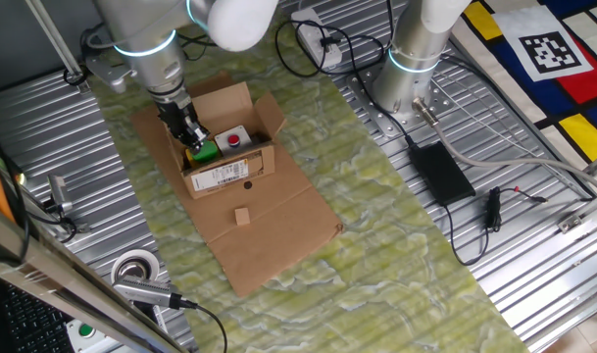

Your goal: Open a box

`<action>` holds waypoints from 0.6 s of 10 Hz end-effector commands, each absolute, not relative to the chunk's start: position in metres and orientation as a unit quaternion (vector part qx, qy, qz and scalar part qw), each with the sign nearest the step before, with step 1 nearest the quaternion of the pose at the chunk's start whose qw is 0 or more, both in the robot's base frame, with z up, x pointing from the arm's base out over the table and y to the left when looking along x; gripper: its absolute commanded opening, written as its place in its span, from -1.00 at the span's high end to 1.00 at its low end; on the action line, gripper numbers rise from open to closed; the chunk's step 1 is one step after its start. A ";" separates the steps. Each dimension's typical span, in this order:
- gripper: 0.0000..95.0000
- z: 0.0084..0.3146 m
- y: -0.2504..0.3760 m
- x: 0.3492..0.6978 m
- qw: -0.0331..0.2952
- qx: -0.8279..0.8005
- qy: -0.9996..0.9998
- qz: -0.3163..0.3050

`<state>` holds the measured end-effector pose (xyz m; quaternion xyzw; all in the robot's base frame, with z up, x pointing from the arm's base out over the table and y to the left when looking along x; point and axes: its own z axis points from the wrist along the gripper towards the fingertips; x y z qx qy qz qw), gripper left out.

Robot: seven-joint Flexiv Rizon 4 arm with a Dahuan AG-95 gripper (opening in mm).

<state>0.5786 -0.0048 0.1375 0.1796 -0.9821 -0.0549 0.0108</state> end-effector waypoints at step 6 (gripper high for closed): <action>1.00 0.127 -0.008 0.559 -0.038 0.170 -0.984 -0.046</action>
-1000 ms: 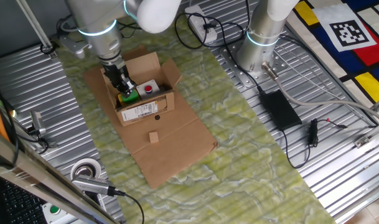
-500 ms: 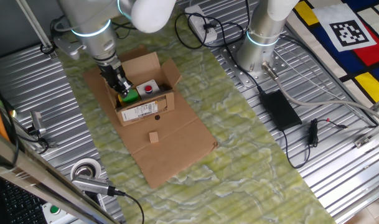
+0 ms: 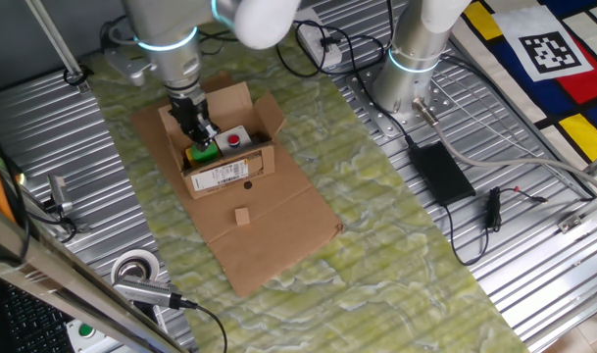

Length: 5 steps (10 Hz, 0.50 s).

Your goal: Open a box

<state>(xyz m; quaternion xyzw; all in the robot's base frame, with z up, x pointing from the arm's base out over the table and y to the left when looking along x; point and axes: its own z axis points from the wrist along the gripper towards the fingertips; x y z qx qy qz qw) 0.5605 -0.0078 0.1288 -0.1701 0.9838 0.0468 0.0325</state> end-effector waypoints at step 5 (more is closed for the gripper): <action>1.00 0.118 -0.007 0.556 0.077 -0.175 0.981 0.039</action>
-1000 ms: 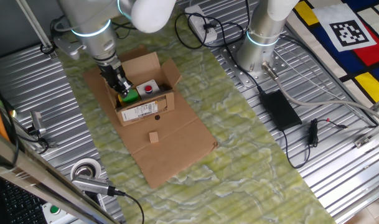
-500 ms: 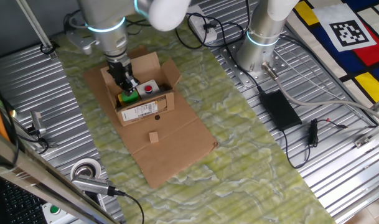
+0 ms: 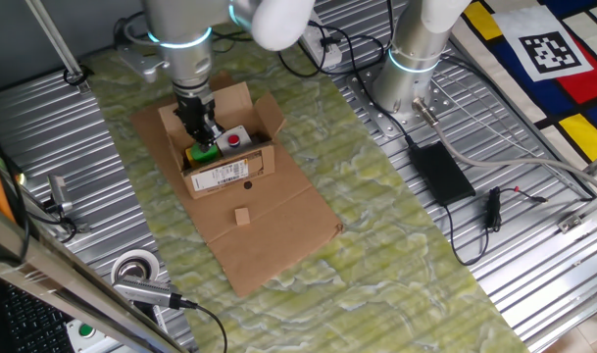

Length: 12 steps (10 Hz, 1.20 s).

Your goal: Open a box

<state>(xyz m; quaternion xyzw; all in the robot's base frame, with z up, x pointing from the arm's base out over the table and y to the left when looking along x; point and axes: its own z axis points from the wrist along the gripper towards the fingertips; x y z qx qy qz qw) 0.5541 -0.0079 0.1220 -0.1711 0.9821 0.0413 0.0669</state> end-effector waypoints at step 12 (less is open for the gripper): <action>1.00 0.119 -0.005 0.574 0.095 -0.191 0.977 0.031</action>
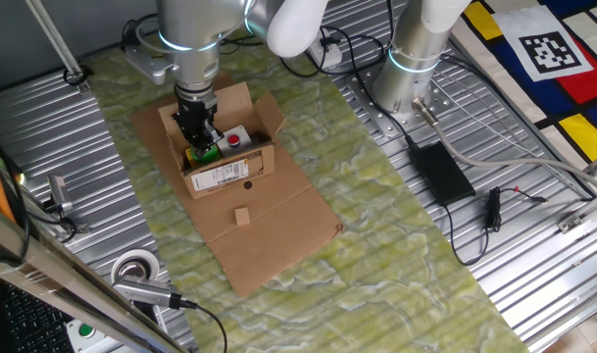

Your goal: Open a box

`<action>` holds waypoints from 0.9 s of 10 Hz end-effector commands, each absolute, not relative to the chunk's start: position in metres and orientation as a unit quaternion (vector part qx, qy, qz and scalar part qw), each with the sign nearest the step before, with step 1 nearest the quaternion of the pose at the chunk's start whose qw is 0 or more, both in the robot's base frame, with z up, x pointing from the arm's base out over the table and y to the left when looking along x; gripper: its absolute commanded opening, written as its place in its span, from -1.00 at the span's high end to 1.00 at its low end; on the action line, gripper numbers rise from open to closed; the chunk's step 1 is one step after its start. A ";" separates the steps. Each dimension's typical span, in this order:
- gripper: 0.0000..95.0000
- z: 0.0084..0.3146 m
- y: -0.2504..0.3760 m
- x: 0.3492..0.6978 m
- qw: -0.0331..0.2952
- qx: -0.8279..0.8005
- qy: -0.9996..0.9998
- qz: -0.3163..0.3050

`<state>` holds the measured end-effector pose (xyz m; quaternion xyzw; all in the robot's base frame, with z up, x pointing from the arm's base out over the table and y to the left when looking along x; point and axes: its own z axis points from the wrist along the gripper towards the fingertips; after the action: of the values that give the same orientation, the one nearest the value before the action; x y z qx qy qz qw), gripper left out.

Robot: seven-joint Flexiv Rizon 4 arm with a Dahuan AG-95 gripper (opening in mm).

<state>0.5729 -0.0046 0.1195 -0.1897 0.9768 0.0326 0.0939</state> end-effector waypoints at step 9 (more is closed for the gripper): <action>1.00 0.135 -0.005 0.591 0.091 -0.201 0.975 0.029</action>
<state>0.5916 -0.0054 0.1344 -0.2013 0.9748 0.0265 0.0922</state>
